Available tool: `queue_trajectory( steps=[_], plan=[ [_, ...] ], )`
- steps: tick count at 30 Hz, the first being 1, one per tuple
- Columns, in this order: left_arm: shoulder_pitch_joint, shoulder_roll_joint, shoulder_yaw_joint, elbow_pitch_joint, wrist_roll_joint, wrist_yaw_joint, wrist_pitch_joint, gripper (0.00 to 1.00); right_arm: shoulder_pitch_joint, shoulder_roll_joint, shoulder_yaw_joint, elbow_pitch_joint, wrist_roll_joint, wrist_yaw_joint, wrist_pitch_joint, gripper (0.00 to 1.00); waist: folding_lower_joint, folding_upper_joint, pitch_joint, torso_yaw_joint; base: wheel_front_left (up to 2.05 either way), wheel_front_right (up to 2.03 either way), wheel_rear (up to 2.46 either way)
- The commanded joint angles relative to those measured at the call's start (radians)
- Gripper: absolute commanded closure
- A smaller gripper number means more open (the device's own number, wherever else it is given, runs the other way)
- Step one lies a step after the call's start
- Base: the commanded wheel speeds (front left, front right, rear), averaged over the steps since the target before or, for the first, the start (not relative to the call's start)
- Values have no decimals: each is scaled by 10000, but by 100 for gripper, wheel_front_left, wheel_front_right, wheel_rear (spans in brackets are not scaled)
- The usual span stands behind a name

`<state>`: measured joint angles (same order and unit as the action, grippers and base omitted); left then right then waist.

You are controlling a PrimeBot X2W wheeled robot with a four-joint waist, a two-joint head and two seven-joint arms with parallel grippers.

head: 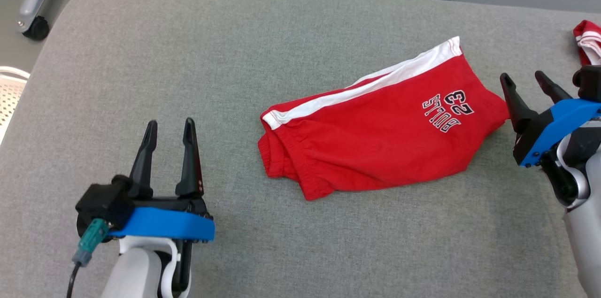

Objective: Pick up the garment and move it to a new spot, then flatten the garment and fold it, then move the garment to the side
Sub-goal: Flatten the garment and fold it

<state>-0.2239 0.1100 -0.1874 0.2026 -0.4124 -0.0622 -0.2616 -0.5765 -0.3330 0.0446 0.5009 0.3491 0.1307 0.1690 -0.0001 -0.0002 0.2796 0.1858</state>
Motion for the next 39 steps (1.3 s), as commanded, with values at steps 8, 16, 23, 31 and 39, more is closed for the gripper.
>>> queue_trajectory(
  steps=[8,16,23,31,39],
  plan=[
    [412,-419,692,103,847,-464,-37,0,-956,367,-378,1900,-358,1,-710,0,1,2,491,388,0,0,0],
    [224,-561,906,35,971,-626,-38,0,-1726,463,-437,3317,-491,1,-508,0,1,2,849,739,0,0,0],
    [233,-591,932,39,1004,-690,-38,0,-1745,695,190,4120,-403,15,270,0,1,2,908,764,0,0,0],
    [164,-595,957,114,888,-704,-39,0,-1328,445,1045,3752,125,6,159,100,1,2,845,581,0,0,0],
    [240,-592,866,162,988,-709,-39,0,-1274,298,670,3461,478,-1,-811,100,1,2,560,410,0,0,0]
  ],
)
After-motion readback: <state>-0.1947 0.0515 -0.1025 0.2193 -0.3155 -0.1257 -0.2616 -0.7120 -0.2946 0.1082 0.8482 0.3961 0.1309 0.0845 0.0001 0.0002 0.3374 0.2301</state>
